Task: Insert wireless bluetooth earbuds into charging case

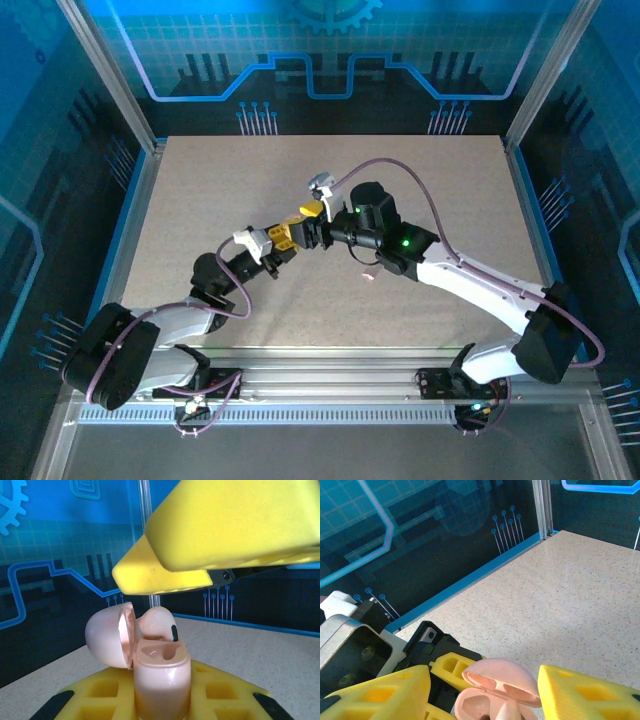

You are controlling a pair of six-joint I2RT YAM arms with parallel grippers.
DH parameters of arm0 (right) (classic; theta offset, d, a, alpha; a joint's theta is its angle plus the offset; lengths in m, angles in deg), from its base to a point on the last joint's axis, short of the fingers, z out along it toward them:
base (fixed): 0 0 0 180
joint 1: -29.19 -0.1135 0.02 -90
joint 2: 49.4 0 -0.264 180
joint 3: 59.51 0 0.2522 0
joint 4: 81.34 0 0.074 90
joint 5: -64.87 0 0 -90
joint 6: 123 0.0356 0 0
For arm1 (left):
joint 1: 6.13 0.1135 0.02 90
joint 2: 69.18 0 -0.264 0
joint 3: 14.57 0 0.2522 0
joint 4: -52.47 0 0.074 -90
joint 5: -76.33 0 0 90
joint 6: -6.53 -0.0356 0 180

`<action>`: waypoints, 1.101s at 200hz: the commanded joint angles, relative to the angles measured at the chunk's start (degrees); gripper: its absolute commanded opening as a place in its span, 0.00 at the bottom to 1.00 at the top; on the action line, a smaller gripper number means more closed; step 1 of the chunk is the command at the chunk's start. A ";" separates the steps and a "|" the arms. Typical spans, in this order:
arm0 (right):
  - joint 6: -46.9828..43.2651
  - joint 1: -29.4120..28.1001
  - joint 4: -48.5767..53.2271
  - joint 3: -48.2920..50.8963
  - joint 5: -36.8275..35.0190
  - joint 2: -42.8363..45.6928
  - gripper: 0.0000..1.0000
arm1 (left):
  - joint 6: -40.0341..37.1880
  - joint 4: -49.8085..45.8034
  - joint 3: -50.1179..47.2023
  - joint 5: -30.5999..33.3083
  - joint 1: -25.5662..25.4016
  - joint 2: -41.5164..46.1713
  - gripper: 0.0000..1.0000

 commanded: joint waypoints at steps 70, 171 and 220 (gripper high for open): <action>10.32 2.33 8.34 -2.02 -1.26 3.05 0.53 | -0.85 1.25 1.36 -0.29 -0.42 0.99 0.22; 21.94 0.92 28.16 -10.01 -6.02 2.90 0.44 | -11.61 -14.63 2.65 0.60 -0.49 7.02 0.22; 20.16 -0.79 31.77 -14.61 -5.64 -0.91 0.40 | -12.44 -15.49 2.56 1.00 -0.53 7.43 0.22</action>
